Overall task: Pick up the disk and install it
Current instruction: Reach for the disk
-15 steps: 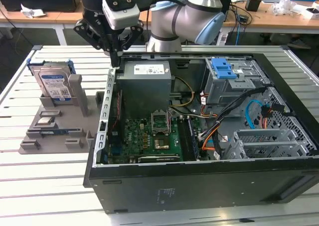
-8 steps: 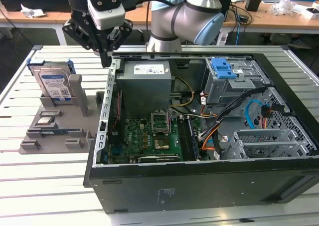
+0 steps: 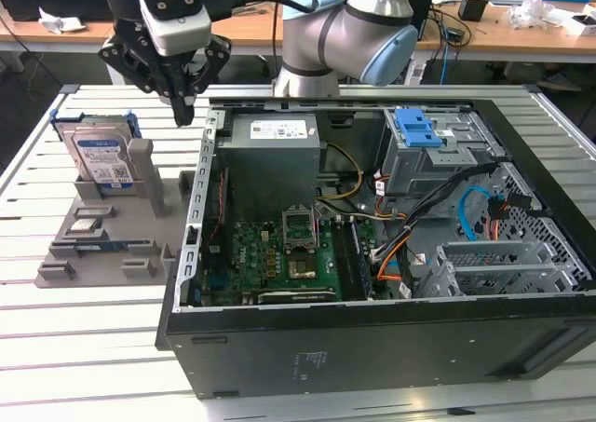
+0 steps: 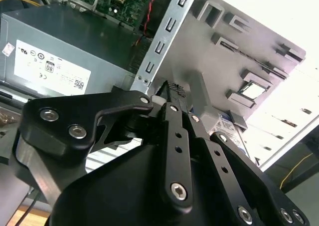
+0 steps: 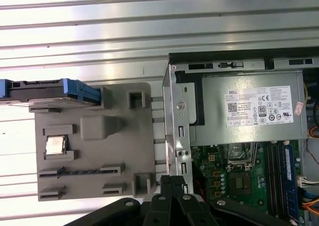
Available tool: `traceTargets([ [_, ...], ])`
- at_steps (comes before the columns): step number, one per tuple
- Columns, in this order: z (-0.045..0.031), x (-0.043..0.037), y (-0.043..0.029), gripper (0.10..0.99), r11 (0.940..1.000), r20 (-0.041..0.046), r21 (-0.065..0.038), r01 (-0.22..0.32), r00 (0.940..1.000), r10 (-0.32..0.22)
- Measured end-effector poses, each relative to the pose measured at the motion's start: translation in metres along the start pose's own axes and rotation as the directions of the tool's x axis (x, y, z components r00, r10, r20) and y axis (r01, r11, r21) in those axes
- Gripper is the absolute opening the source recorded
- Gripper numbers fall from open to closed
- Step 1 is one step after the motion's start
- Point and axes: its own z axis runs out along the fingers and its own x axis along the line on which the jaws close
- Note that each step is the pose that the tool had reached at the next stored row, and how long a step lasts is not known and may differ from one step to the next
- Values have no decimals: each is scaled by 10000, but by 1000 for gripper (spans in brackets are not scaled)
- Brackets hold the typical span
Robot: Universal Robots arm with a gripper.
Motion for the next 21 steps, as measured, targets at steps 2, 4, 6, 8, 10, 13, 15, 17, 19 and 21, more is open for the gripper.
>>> traceTargets([
  [2,-1,48,-4,106,10000,0,0,1,10000,-1],
  [4,-2,84,-7,106,10000,0,0,1,10000,-1],
  [6,-4,139,-10,106,10000,0,0,0,10000,0],
  [8,-5,173,-13,106,10000,0,-1,0,10000,0],
  [10,-5,206,-15,106,10000,0,0,0,10000,0],
  [13,-8,294,-22,106,10000,0,0,1,10000,-1],
  [15,-9,333,-25,106,10000,1,-1,0,10000,0],
  [17,-10,379,-28,106,10000,0,0,0,10000,0],
  [19,-11,439,-33,106,10000,1,0,1,10000,-1],
  [21,-13,489,-37,106,10000,0,0,1,10000,-1],
])
